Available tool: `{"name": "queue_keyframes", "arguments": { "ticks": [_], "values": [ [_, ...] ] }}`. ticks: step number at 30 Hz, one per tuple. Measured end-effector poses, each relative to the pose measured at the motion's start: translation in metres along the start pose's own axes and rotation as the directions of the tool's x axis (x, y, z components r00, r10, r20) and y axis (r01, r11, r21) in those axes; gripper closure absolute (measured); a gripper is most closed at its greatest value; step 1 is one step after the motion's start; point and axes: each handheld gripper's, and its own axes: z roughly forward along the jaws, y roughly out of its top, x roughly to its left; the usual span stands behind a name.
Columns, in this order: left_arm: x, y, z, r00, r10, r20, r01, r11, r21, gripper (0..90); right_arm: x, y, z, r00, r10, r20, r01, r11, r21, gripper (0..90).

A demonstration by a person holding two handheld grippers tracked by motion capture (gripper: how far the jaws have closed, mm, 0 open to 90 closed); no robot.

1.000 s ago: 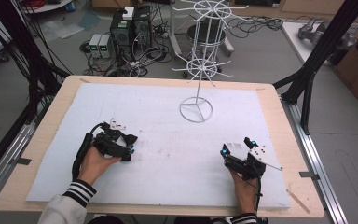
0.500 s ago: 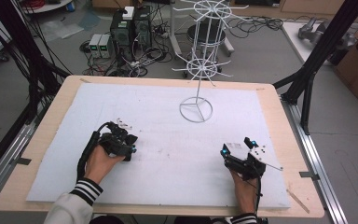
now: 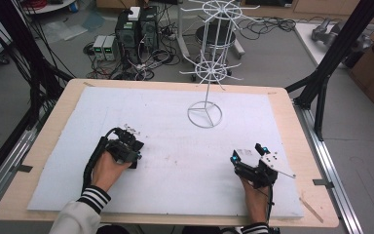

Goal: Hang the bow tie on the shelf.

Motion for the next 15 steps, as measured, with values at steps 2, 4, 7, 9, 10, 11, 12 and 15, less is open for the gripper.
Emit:
{"name": "queue_keyframes", "arguments": {
  "ticks": [2, 4, 7, 9, 10, 11, 12, 15],
  "values": [
    [-0.0007, 0.0008, 0.0012, 1.0000, -0.007, -0.001, 0.007, 1.0000, 0.005, 64.4, 0.0001, 0.0000, 0.0001, 1.0000, 0.001, 0.001, -0.001, 1.0000, -0.001, 10.0],
    [-0.0016, 0.0018, 0.0031, 0.9998, -0.021, -0.003, 0.021, 0.9997, 0.010, 65.6, 0.0000, 0.0000, 0.0001, 1.0000, 0.000, 0.002, 0.000, 1.0000, 0.000, 10.0],
    [-0.0035, 0.0030, 0.0037, 0.9996, -0.024, -0.016, 0.025, 0.9994, 0.022, 67.5, 0.0000, 0.0000, 0.0001, 1.0000, -0.001, 0.001, 0.001, 1.0000, 0.001, 10.0],
    [-0.0038, 0.0032, 0.0038, 0.9991, -0.037, -0.019, 0.037, 0.9989, 0.028, 69.2, 0.0000, 0.0000, 0.0001, 1.0000, -0.001, 0.002, 0.001, 1.0000, 0.001, 10.0],
    [-0.0034, 0.0032, 0.0039, 0.9989, -0.045, -0.016, 0.045, 0.9985, 0.031, 70.1, 0.0000, 0.0000, 0.0001, 1.0000, -0.002, 0.002, 0.002, 1.0000, 0.001, 10.0],
    [-0.0028, 0.0032, 0.0041, 0.9988, -0.047, -0.012, 0.047, 0.9984, 0.030, 70.3, 0.0000, 0.0000, 0.0001, 1.0000, -0.002, 0.002, 0.002, 1.0000, 0.001, 10.0],
    [-0.0022, 0.0032, 0.0040, 0.9986, -0.052, -0.008, 0.052, 0.9980, 0.034, 70.4, 0.0000, 0.0000, 0.0001, 1.0000, -0.002, 0.002, 0.002, 1.0000, 0.001, 10.0],
    [-0.0027, 0.0027, 0.0051, 0.9986, -0.052, -0.006, 0.053, 0.9980, 0.034, 70.7, 0.0002, 0.0000, 0.0001, 1.0000, -0.004, 0.005, 0.004, 1.0000, 0.002, 10.0]
  ]
}}
